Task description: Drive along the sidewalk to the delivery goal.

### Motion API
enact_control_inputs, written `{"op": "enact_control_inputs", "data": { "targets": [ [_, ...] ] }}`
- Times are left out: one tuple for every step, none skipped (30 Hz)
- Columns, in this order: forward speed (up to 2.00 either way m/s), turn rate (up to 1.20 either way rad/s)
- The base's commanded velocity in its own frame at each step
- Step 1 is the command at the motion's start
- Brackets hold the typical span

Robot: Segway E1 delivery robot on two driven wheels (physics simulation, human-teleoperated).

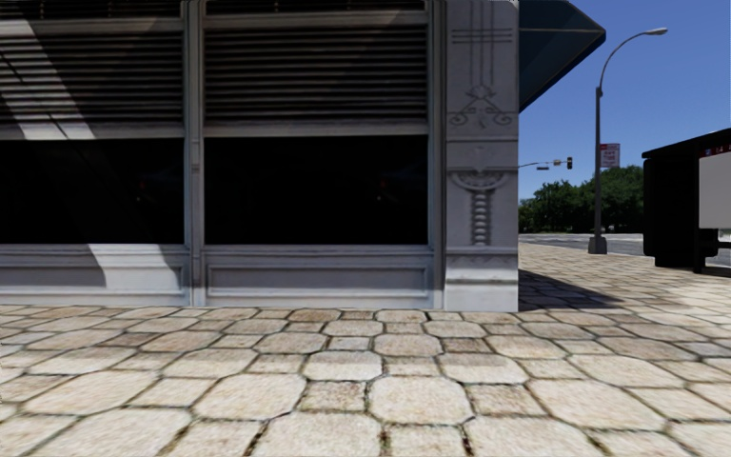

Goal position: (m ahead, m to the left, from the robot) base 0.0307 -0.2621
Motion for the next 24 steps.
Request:
{"op": "enact_control_inputs", "data": {
  "targets": [
    [0.00,0.00],
    [0.00,0.00],
    [0.00,0.00],
    [0.00,0.00],
    [0.00,0.00],
    [0.00,0.00],
    [0.00,0.00],
    [0.00,0.00],
    [0.00,0.00],
    [0.00,0.00],
    [0.00,0.00],
    [0.00,0.00],
    [0.00,0.00],
    [0.00,0.00],
    [0.00,0.00],
    [0.00,0.00],
    [0.00,0.00],
    [0.00,0.00],
    [0.00,0.00],
    [0.00,0.00],
    [0.00,0.00],
    [0.00,0.00],
    [0.00,0.00],
    [0.00,0.00]
  ]
}}
